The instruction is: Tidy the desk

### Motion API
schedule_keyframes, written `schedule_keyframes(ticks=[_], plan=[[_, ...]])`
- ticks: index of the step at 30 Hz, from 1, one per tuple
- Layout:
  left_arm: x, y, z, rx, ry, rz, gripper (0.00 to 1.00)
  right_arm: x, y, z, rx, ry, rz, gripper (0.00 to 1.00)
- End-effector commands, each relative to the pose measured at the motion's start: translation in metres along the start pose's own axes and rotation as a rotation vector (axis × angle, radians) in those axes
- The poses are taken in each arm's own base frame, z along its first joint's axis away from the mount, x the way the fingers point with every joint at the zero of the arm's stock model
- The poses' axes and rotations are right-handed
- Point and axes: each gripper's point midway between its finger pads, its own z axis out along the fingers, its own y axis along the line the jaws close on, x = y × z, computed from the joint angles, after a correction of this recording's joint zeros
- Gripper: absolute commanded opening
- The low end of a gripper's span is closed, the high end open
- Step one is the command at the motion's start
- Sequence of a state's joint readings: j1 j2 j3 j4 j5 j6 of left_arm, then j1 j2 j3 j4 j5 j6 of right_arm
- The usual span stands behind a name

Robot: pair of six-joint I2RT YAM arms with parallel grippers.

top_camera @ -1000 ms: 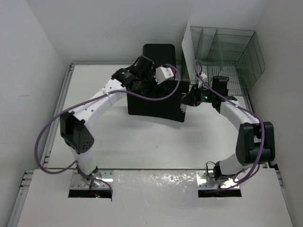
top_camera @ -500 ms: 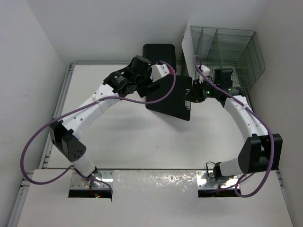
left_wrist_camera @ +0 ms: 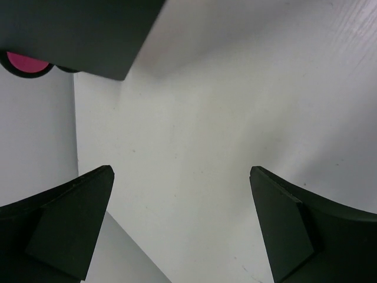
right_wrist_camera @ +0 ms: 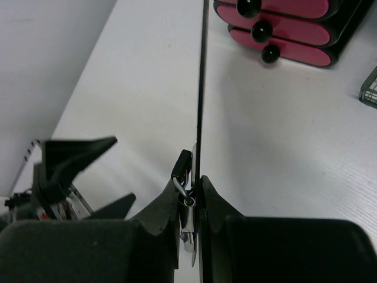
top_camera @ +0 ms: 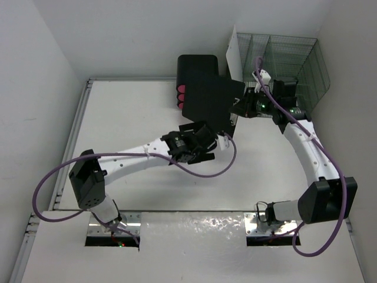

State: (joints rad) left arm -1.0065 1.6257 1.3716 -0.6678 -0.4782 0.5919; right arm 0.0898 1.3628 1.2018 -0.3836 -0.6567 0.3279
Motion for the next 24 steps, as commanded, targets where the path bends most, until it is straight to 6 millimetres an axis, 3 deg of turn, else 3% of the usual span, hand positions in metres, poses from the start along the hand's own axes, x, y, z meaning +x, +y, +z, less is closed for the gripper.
schedule_keyframes(ticks=[1, 5, 6, 7, 8, 10, 11, 15, 20, 23, 24], plan=[[-0.022, 0.031, -0.029, -0.227, -0.111, -0.128, 1.0, -0.049, 0.022, -0.007, -0.033, -0.155, 0.008, 0.0], [-0.025, 0.031, -0.028, -0.331, -0.139, -0.157, 1.0, -0.059, 0.022, -0.009, -0.011, -0.19, 0.031, 0.0], [-0.011, 0.03, -0.022, -0.39, -0.092, -0.116, 1.0, -0.06, 0.023, -0.01, -0.014, -0.198, 0.031, 0.0], [-0.018, 0.04, -0.022, -0.468, -0.136, -0.157, 1.0, -0.061, 0.024, -0.011, -0.016, -0.201, 0.031, 0.0], [0.004, 0.037, -0.015, -0.537, -0.06, -0.064, 1.0, -0.061, 0.025, -0.011, -0.022, -0.199, 0.038, 0.0], [-0.002, 0.051, -0.02, -0.68, -0.153, -0.131, 1.0, -0.063, 0.03, -0.011, -0.042, -0.203, 0.041, 0.0], [0.005, 0.055, -0.023, -0.729, -0.125, -0.057, 0.99, -0.064, 0.03, -0.012, -0.045, -0.202, 0.041, 0.0], [0.029, 0.061, -0.035, -0.893, -0.244, -0.098, 1.0, -0.068, 0.033, -0.016, -0.038, -0.193, 0.027, 0.0], [0.033, 0.078, -0.049, -1.002, -0.358, -0.068, 1.0, -0.065, 0.037, -0.017, -0.058, -0.169, 0.022, 0.0], [0.027, 0.076, -0.047, -1.041, -0.391, 0.014, 1.0, -0.058, 0.038, -0.018, -0.058, -0.161, 0.017, 0.0], [0.025, 0.071, -0.038, -1.035, -0.387, 0.052, 1.0, -0.057, 0.038, -0.019, -0.059, -0.161, 0.02, 0.0]])
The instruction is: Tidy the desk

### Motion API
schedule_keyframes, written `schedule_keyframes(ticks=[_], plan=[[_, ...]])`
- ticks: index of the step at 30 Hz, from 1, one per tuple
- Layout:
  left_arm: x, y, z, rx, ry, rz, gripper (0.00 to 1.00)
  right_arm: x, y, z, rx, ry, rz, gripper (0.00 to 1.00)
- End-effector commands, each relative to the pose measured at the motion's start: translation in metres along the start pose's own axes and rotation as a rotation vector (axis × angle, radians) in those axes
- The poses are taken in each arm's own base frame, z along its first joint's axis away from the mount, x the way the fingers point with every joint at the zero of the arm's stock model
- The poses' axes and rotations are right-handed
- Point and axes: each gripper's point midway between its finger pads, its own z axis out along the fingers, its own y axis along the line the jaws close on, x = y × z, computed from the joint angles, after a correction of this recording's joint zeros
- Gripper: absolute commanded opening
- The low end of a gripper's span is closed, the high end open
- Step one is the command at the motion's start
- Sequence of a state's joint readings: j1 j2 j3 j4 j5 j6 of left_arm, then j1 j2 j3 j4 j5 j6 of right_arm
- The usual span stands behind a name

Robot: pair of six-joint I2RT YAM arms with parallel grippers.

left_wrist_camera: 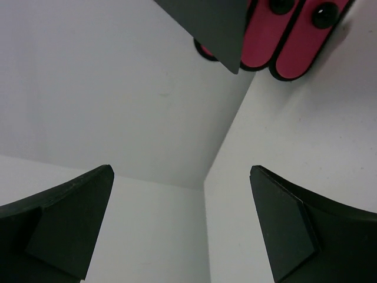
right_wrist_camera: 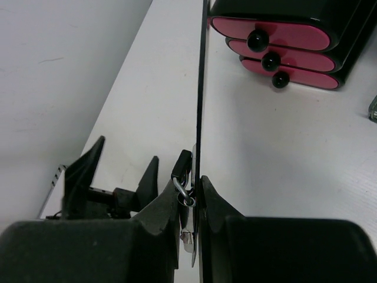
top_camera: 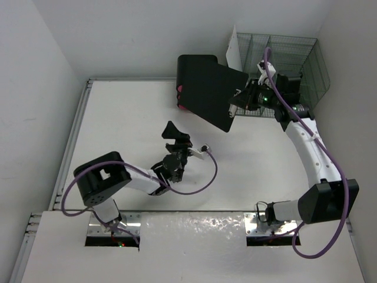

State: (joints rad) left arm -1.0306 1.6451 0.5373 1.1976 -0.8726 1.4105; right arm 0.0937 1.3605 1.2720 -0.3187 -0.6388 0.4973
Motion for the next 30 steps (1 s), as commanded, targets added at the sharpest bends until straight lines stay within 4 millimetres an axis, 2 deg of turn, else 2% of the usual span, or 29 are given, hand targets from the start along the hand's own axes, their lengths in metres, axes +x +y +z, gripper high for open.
schedule_keyframes(ticks=[1, 2, 3, 5, 6, 7, 11, 16, 25, 28, 29, 30], plan=[[-0.022, 0.047, 0.001, -0.238, -0.146, -0.094, 1.0, -0.011, 0.019, -0.011, -0.049, -0.048, -0.053, 0.0], [-0.027, 0.052, 0.004, -0.267, -0.155, -0.106, 1.0, -0.012, 0.023, -0.013, -0.057, -0.055, -0.058, 0.0], [-0.029, 0.041, 0.009, -0.257, -0.16, -0.08, 1.0, -0.009, 0.022, -0.013, -0.058, -0.053, -0.055, 0.0], [-0.034, 0.049, 0.017, -0.308, -0.168, -0.076, 1.0, -0.009, 0.026, -0.017, -0.065, -0.058, -0.062, 0.0], [-0.034, 0.04, 0.021, -0.303, -0.167, -0.053, 1.0, -0.006, 0.025, -0.017, -0.063, -0.054, -0.061, 0.0], [-0.036, 0.044, 0.024, -0.328, -0.175, -0.045, 1.0, -0.005, 0.026, -0.018, -0.067, -0.054, -0.062, 0.0], [-0.024, 0.058, 0.036, -0.4, -0.125, -0.087, 1.0, 0.003, 0.028, -0.023, -0.064, -0.05, -0.073, 0.0], [-0.014, 0.06, 0.033, -0.399, -0.105, -0.118, 1.0, 0.007, 0.026, -0.024, -0.064, -0.044, -0.076, 0.0], [0.003, 0.07, 0.015, -0.388, -0.123, -0.2, 1.0, 0.01, 0.027, -0.022, -0.085, -0.036, -0.071, 0.0], [0.001, 0.077, 0.021, -0.415, -0.098, -0.203, 1.0, 0.013, 0.025, -0.02, -0.083, -0.03, -0.066, 0.0], [0.0, 0.073, 0.025, -0.414, -0.085, -0.192, 1.0, 0.014, 0.024, -0.02, -0.083, -0.029, -0.064, 0.0], [-0.004, 0.08, 0.032, -0.442, -0.071, -0.195, 1.0, 0.015, 0.024, -0.019, -0.085, -0.026, -0.06, 0.0]])
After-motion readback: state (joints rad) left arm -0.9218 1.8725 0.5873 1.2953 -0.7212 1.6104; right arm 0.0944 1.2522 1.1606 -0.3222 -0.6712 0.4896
